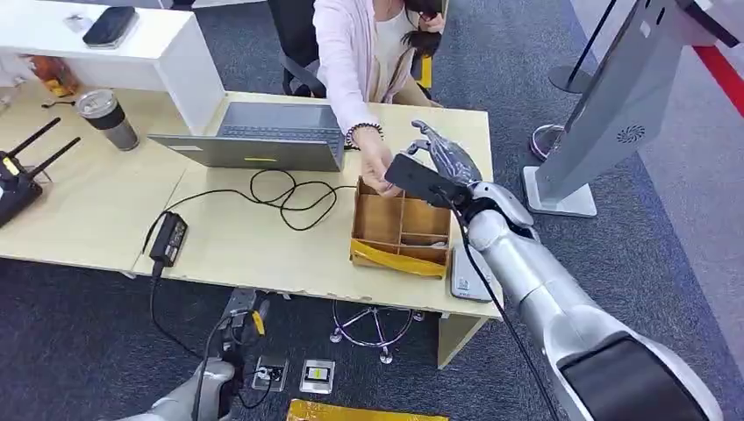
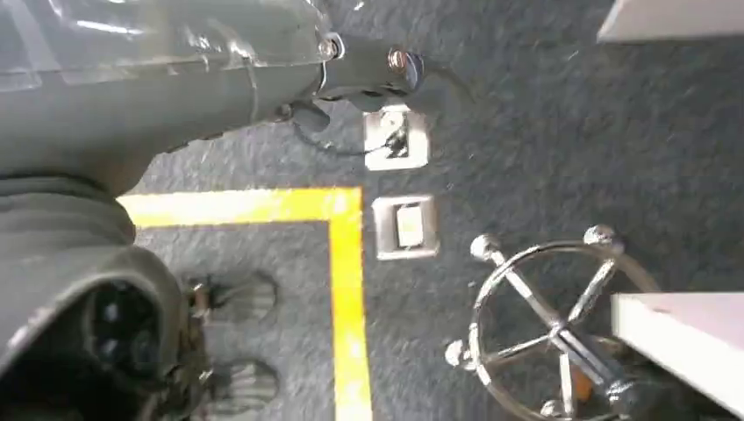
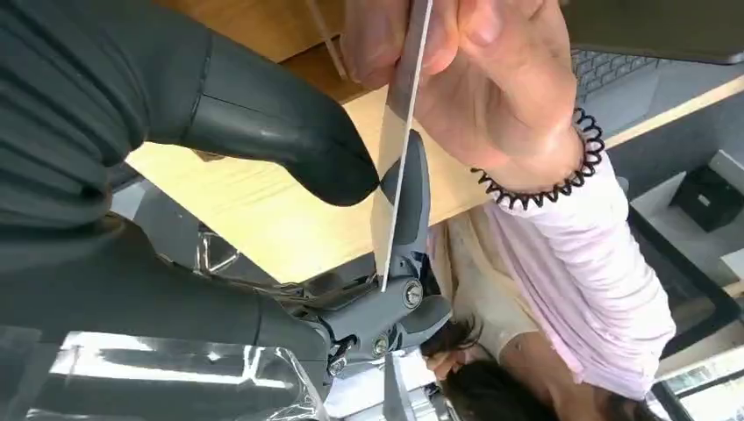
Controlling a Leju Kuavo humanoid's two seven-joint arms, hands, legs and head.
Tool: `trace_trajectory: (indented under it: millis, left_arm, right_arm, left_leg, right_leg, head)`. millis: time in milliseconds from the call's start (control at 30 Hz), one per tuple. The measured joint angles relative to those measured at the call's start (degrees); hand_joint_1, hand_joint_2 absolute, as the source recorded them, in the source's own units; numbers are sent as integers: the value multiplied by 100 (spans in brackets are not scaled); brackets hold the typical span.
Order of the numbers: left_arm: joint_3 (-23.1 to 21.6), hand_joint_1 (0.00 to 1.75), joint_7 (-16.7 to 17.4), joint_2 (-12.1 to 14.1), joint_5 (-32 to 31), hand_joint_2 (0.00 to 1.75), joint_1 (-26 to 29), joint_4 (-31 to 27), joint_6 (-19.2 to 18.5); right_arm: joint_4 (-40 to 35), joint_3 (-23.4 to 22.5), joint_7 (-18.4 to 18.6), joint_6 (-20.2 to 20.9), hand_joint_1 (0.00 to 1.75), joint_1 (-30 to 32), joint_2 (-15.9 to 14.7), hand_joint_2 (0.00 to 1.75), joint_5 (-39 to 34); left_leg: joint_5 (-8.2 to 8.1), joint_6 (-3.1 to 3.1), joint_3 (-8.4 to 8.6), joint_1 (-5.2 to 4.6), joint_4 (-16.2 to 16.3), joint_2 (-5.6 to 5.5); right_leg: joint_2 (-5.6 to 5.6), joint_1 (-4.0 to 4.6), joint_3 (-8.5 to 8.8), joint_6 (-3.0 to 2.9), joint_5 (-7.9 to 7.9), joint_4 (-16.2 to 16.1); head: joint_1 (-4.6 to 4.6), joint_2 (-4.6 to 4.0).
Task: Pass the card to the sensor for recognition and then transmit it.
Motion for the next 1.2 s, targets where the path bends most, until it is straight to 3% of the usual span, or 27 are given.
trace_trajectory:
  millis: [33, 67, 100, 133, 567, 600, 800, 1200]
  left_arm:
    - [7, 0, 61, -2, 15, 0, 53, 0, 57]
    - [9, 0, 87, -2, 15, 0, 111, 2, 131]
    - [9, 0, 100, -2, 13, 0, 153, 2, 190]
    - [11, 0, 102, -2, 6, 0, 180, 2, 223]
    - [24, 0, 98, 2, -64, 0, 189, 2, 413]
    - [24, 0, 98, 2, -62, 0, 189, 2, 413]
    - [37, 0, 98, 9, 39, 0, 219, 9, 409]
    - [162, 0, 8, 90, 116, 0, 348, 17, 409]
  right_arm:
    - [9, 7, 13, 2, 23, 0, 0, 175, 2]
    - [11, 11, 28, 0, 23, 1, -7, 175, 7]
    - [11, 17, 37, -2, 0, 2, -11, 175, 13]
    - [11, 22, 48, -9, 0, 2, -18, 0, 15]
    - [11, 31, -48, -2, 0, 37, -94, 0, 92]
    - [9, 31, -42, -13, 0, 36, -96, 175, 113]
    - [4, 28, 48, -46, 0, 20, -166, 175, 146]
    - [-584, -74, 389, -31, 0, 375, -715, 175, 72]
  left_leg:
    - [0, 0, 0, 0, 0, 2]
    - [-1, -1, -1, 0, 0, 2]
    - [-1, -1, -2, 0, 0, 2]
    - [-1, -1, -4, 0, 0, 2]
    - [-1, -1, -3, 0, 0, 5]
    - [-1, -1, -3, 0, 0, 5]
    - [-1, -1, -2, 0, 0, 5]
    - [-1, -1, 1, 1, 1, 6]
  right_leg:
    - [2, 0, -1, 0, 0, 0]
    - [2, 0, -4, 0, 0, -1]
    - [1, 0, -5, 0, 0, -1]
    - [-1, 0, -7, 0, 0, -1]
    - [2, 0, -5, 0, 0, 0]
    - [2, 0, -5, 0, 0, 0]
    - [2, 0, -5, 0, 0, 0]
    - [0, 1, -4, 0, 0, -2]
  head:
    - [0, 0]
    - [0, 0]
    - [0, 0]
    - [0, 0]
    - [0, 0]
    - [0, 0]
    - [0, 0]
    - [0, 0]
